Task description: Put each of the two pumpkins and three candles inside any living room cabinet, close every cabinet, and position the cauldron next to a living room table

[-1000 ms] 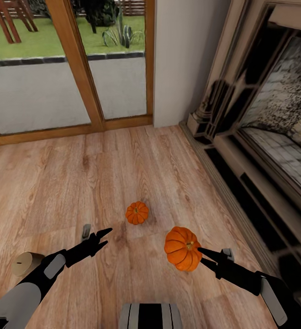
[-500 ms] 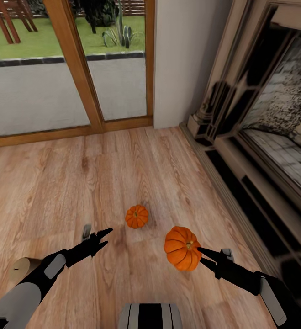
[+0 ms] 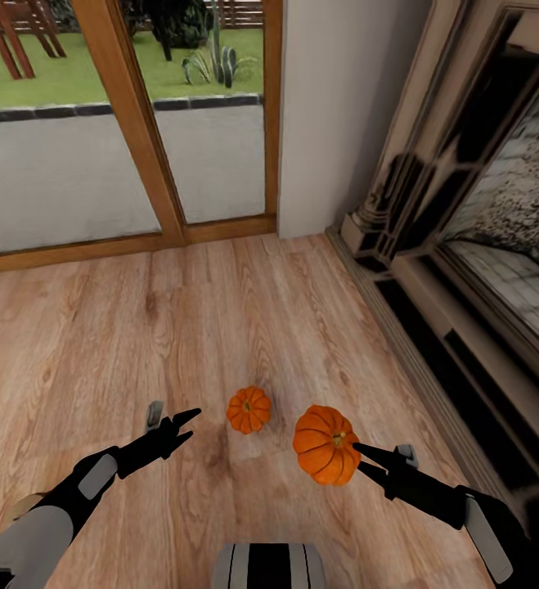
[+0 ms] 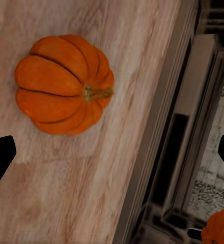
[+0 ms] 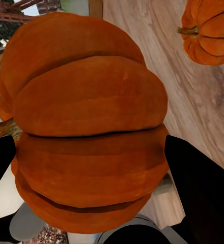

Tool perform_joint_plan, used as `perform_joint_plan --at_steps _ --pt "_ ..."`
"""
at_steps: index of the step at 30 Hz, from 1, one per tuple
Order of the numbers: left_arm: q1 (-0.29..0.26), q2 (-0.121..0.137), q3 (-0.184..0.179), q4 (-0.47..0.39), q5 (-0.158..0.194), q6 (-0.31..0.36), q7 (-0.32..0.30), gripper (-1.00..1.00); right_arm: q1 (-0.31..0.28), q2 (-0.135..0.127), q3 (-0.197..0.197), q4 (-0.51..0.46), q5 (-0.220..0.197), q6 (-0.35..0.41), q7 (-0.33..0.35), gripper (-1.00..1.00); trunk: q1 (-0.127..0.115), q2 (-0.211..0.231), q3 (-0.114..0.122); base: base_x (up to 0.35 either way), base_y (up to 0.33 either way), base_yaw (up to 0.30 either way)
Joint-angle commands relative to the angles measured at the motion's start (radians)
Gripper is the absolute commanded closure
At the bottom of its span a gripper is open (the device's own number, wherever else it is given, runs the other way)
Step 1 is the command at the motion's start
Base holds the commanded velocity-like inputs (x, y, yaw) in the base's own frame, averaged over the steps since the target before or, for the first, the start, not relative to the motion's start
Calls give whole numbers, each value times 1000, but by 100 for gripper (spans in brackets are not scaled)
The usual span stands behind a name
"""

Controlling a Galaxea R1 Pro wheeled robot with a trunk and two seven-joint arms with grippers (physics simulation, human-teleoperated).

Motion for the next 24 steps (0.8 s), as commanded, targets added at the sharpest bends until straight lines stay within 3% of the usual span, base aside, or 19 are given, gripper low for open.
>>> perform_joint_plan --at_steps 1,12,24 --pt "0 0 2 0 5 7 -1 -100 0 0 0 0 -4 7 2 100 0 0 -1 107 58 0" --pt "0 0 4 1 6 5 0 -100 0 0 2 0 -4 6 2 100 0 0 -1 115 92 0" --pt "0 0 4 0 6 0 1 -100 0 0 2 0 -4 7 2 100 0 0 -1 15 13 0"
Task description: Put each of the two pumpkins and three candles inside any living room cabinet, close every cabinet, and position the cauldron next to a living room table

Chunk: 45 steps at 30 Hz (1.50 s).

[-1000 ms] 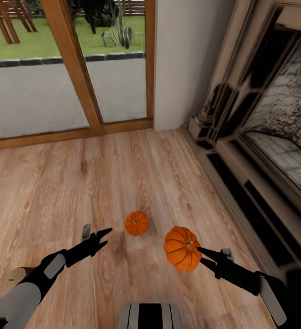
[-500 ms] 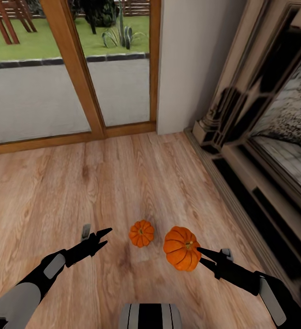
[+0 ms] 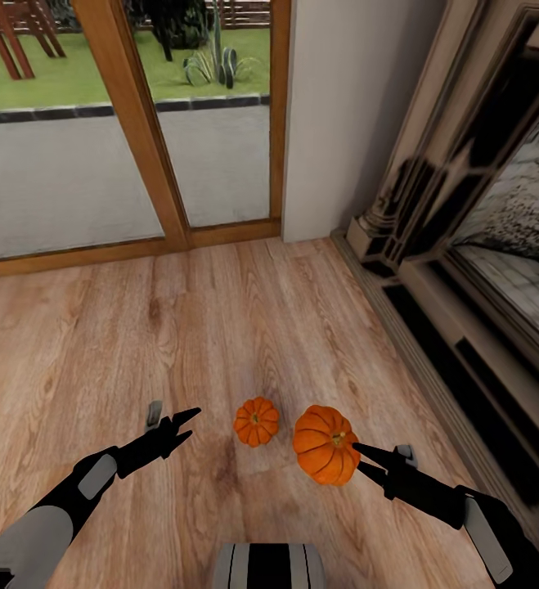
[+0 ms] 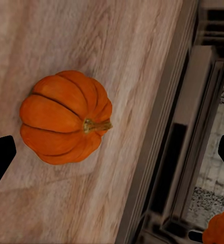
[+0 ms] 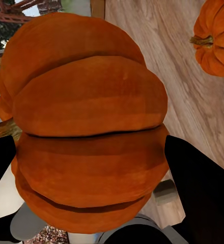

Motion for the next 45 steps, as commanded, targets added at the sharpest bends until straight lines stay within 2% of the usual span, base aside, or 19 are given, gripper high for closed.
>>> perform_joint_plan --at_steps 1,29,36,45 --pt "0 0 1 0 4 7 -1 -100 0 0 -1 0 -2 5 2 100 0 0 -4 0 0 0" --pt "-2 -7 -11 0 -9 0 3 -100 0 -1 -1 0 -4 6 3 100 13 -7 -113 0 0 0" --pt "-2 -6 -12 -1 -9 1 1 -100 0 -1 -1 0 -4 6 3 100 13 -7 -113 0 0 0" --pt "-2 -8 -12 -9 -9 -1 0 -100 0 -1 -1 0 -4 6 3 100 17 -9 -148 0 0 0"
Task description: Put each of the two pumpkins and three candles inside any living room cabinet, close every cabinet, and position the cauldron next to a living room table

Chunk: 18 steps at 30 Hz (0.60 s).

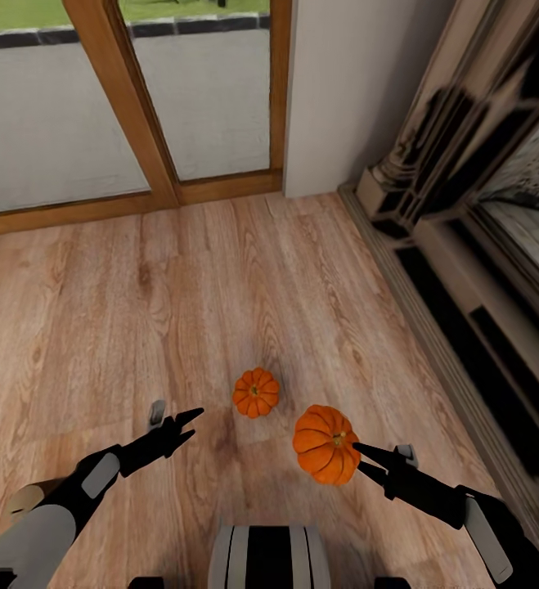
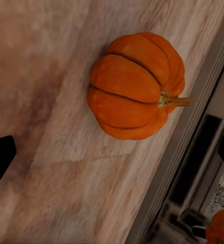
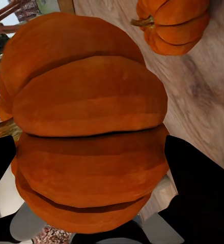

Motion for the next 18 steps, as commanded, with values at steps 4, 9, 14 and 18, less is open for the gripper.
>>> perform_joint_plan --at_steps 4,9,14,18 --pt "0 -1 -1 -8 6 8 -1 -100 0 0 0 0 -3 7 2 100 2 -1 -16 0 0 0" --pt "0 -1 -1 -10 5 8 0 -100 0 0 0 0 -3 6 2 100 3 -2 -28 0 0 0" --pt "0 -1 -1 -10 5 8 3 -100 0 0 0 0 -3 6 2 100 5 -3 -43 0 0 0" --pt "0 -2 -1 -11 5 8 2 -100 0 0 0 0 -3 7 2 100 5 -3 -47 0 0 0"
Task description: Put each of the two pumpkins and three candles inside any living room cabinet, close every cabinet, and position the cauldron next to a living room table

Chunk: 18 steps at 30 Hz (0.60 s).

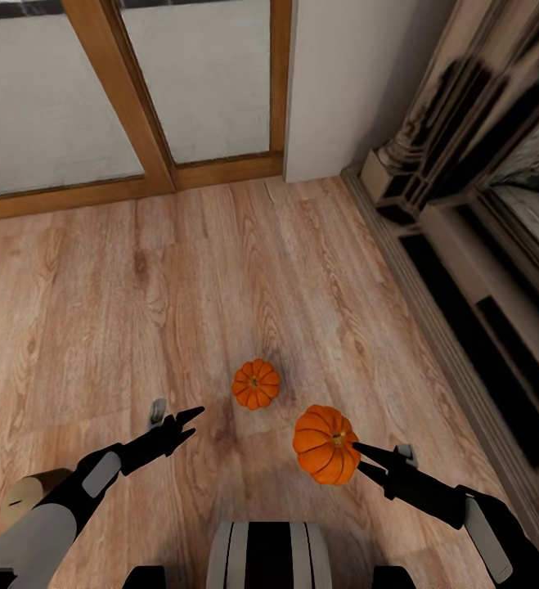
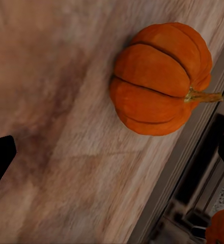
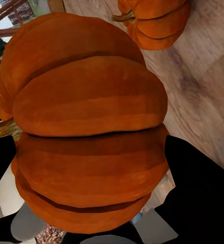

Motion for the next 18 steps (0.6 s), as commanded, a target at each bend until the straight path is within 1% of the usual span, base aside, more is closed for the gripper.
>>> perform_joint_plan --at_steps 1,8,13,18 --pt "0 0 -1 0 6 8 -1 -100 0 0 0 0 -1 5 2 100 0 0 -1 0 0 0" --pt "0 1 -1 -1 5 8 -2 -100 0 0 0 0 -1 5 2 100 0 0 -1 16 -4 0" --pt "0 1 -1 -1 5 9 -2 -100 0 0 -2 0 -2 5 2 100 0 0 -1 142 -102 0" --pt "0 1 -1 -1 5 9 -2 -100 0 0 -2 0 -2 5 3 100 0 0 -1 44 -78 0"
